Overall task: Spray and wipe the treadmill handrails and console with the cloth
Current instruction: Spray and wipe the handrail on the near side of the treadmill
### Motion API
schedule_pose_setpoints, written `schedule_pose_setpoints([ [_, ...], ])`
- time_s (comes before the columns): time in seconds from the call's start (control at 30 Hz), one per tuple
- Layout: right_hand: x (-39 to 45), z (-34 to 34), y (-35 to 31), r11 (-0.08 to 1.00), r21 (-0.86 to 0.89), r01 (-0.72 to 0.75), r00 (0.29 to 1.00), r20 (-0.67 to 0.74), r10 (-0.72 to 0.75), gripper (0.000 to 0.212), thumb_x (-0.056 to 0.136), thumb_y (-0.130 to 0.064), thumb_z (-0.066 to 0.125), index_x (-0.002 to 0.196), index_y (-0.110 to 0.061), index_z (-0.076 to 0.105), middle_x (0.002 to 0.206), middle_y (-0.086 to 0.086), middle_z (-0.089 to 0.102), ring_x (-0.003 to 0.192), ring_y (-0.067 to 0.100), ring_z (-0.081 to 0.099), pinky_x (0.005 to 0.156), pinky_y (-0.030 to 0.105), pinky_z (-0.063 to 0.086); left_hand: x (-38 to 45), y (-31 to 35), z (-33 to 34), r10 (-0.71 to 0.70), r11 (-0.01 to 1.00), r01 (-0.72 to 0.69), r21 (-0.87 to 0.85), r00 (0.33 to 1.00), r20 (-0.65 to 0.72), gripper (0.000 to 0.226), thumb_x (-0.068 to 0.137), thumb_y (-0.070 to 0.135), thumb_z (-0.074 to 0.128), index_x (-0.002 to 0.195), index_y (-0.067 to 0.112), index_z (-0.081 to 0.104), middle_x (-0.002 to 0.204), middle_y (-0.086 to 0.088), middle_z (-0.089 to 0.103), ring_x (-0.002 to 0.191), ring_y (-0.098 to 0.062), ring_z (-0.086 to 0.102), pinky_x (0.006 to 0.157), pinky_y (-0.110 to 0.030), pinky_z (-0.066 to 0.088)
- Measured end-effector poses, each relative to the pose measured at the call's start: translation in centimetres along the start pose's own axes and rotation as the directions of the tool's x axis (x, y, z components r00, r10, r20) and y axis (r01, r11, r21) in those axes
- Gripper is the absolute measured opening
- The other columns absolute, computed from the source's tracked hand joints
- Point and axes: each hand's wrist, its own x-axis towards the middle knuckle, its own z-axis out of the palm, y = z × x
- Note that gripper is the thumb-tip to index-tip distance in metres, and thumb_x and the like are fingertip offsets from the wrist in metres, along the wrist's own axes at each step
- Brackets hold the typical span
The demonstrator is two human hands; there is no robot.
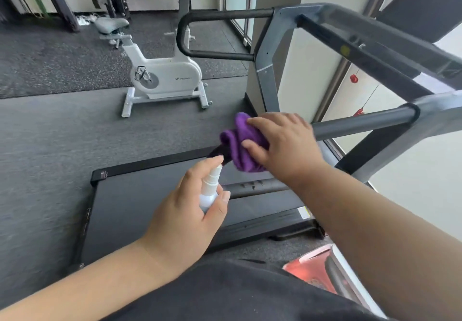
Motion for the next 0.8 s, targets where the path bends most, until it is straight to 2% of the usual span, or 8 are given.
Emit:
schedule_pose_setpoints([
  [0.1, -0.5, -1.2, 4.6, 0.984, -0.03, -0.176, 0.984, -0.002, 0.176, 0.045, 0.093, -0.064, 0.04, 0.118, -0.036, 0.065, 0.122, -0.008, 0.063, 0.124, 0.026, 0.049, 0.114, 0.062, 0.021, -0.1, 0.1, 0.7, -0.022, 1.0, 0.022, 0.009, 1.0, 0.014, 0.048, 0.089, 0.045, 0.054, 0.128, 0.057, 0.031, 0.104, 0.022, 0.059, 0.091, -0.007, 0.061, 0.08, -0.032, 0.051],
  [0.2, -0.5, -1.5, 5.2, 0.977, -0.09, -0.195, 0.98, 0.02, 0.197, 0.044, 0.095, -0.055, 0.038, 0.124, -0.033, 0.062, 0.131, -0.008, 0.059, 0.136, 0.024, 0.04, 0.118, 0.059, 0.006, 0.6, 0.7, 1.4, -0.036, 0.999, 0.036, -0.007, 0.999, 0.001, 0.043, 0.094, 0.049, 0.051, 0.126, 0.068, 0.029, 0.101, 0.019, 0.061, 0.077, -0.006, 0.061, 0.069, -0.031, 0.049],
  [0.27, -0.2, -1.4, 2.9, 0.99, -0.086, -0.108, 0.991, 0.064, 0.114, 0.049, 0.092, -0.05, 0.039, 0.134, -0.03, 0.055, 0.134, -0.004, 0.059, 0.128, 0.025, 0.05, 0.116, 0.058, 0.017, 1.3, 1.6, 2.0, -0.037, 0.999, 0.036, -0.021, 0.999, -0.03, 0.046, 0.091, 0.054, 0.052, 0.126, 0.071, 0.026, 0.099, 0.017, 0.063, 0.074, -0.007, 0.061, 0.067, -0.03, 0.049],
  [0.33, -0.3, -1.0, 0.5, 0.998, -0.06, 0.005, 0.993, 0.114, 0.002, 0.058, 0.088, -0.053, 0.039, 0.141, -0.031, 0.048, 0.134, 0.0, 0.059, 0.117, 0.029, 0.057, 0.11, 0.058, 0.028, 2.0, 2.7, 2.8, -0.026, 0.999, 0.024, -0.028, 0.998, -0.064, 0.046, 0.089, 0.053, 0.051, 0.128, 0.064, 0.03, 0.099, 0.017, 0.063, 0.082, -0.009, 0.063, 0.072, -0.03, 0.051],
  [0.47, 0.2, -0.8, -0.3, 0.992, -0.054, 0.113, 0.973, 0.211, -0.099, 0.063, 0.079, -0.059, 0.03, 0.132, -0.033, 0.052, 0.123, -0.001, 0.06, 0.102, 0.032, 0.059, 0.102, 0.054, 0.033, 3.6, 5.7, 5.6, 0.058, 0.997, -0.061, -0.053, 0.996, -0.064, 0.048, 0.09, 0.04, 0.054, 0.133, 0.044, 0.032, 0.101, 0.015, 0.06, 0.092, -0.006, 0.062, 0.083, -0.014, 0.046],
  [0.6, 0.1, -1.2, 3.3, 0.977, -0.009, 0.212, 0.957, 0.203, -0.206, 0.046, 0.083, -0.051, 0.044, 0.124, -0.032, 0.053, 0.11, -0.006, 0.057, 0.093, 0.025, 0.058, 0.088, 0.045, 0.04, 5.3, 8.4, 9.1, 0.064, 0.996, -0.068, -0.062, 0.996, -0.066, 0.047, 0.09, 0.04, 0.054, 0.131, 0.046, 0.033, 0.102, 0.019, 0.059, 0.093, -0.006, 0.062, 0.083, -0.015, 0.047],
  [0.7, -1.0, -1.8, 7.9, 0.985, -0.003, 0.171, 0.979, 0.114, -0.17, 0.046, 0.087, -0.053, 0.043, 0.124, -0.031, 0.058, 0.112, -0.004, 0.06, 0.094, 0.026, 0.059, 0.09, 0.045, 0.039, 6.0, 10.0, 11.5, 0.052, 0.997, -0.055, -0.061, 0.997, -0.051, 0.047, 0.089, 0.043, 0.053, 0.132, 0.047, 0.034, 0.101, 0.017, 0.061, 0.092, -0.009, 0.063, 0.082, -0.02, 0.049],
  [0.8, -2.1, -2.8, 14.0, 0.987, -0.036, 0.156, 0.987, 0.054, -0.154, 0.055, 0.081, -0.06, 0.055, 0.126, -0.027, 0.06, 0.12, 0.0, 0.062, 0.101, 0.029, 0.06, 0.095, 0.045, 0.039, 6.2, 11.2, 13.5, 0.027, 0.999, -0.027, -0.036, 0.999, -0.021, 0.047, 0.089, 0.047, 0.051, 0.132, 0.051, 0.032, 0.098, 0.016, 0.062, 0.085, -0.009, 0.063, 0.076, -0.024, 0.05],
])
